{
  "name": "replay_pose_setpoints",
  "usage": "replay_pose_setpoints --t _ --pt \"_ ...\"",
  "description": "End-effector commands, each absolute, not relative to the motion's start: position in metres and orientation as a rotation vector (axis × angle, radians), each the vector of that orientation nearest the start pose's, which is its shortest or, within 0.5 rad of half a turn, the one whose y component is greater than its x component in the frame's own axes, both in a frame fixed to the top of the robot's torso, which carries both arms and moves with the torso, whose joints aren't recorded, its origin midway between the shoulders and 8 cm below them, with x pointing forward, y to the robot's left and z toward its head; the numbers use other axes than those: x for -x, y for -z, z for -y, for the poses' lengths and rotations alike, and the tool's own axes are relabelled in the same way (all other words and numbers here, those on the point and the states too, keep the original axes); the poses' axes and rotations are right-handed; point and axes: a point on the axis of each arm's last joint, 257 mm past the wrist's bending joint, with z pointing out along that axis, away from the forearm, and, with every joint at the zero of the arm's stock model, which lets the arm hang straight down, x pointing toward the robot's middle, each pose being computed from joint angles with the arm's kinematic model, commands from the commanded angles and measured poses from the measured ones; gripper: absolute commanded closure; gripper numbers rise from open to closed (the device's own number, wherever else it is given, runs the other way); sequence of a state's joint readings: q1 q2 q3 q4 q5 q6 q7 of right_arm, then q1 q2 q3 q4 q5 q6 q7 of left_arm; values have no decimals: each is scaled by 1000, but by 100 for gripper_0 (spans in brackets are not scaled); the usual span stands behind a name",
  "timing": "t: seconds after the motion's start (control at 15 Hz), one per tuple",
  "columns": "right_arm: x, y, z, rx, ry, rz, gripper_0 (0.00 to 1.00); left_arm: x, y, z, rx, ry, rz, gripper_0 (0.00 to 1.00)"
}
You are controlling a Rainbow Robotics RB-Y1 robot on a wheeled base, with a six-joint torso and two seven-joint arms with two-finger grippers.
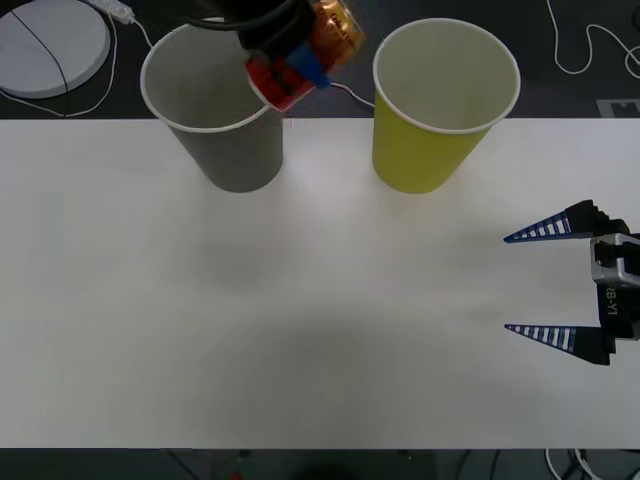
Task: Put the can into the green bin and the plastic bottle into the gray bin
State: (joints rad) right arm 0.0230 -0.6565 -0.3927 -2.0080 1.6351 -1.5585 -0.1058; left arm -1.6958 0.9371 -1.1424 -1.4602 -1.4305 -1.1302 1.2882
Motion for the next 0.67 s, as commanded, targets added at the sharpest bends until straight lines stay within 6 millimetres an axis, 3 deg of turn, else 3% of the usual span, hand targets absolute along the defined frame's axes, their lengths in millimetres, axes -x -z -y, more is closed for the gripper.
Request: replay_pose_setpoints --t 0.07,0.4,0.67 --pt "-357 171 249 1647 -218 -1502 0 -541 -40 19 -1417 165 -1984 100" --pt "-357 171 249 1647 -218 -1502 0 -577 -59 97 -1263 222 -2002 100" --pt "-357 171 249 1647 -218 -1502 0 -593 -52 139 -1193 181 -1986 100"
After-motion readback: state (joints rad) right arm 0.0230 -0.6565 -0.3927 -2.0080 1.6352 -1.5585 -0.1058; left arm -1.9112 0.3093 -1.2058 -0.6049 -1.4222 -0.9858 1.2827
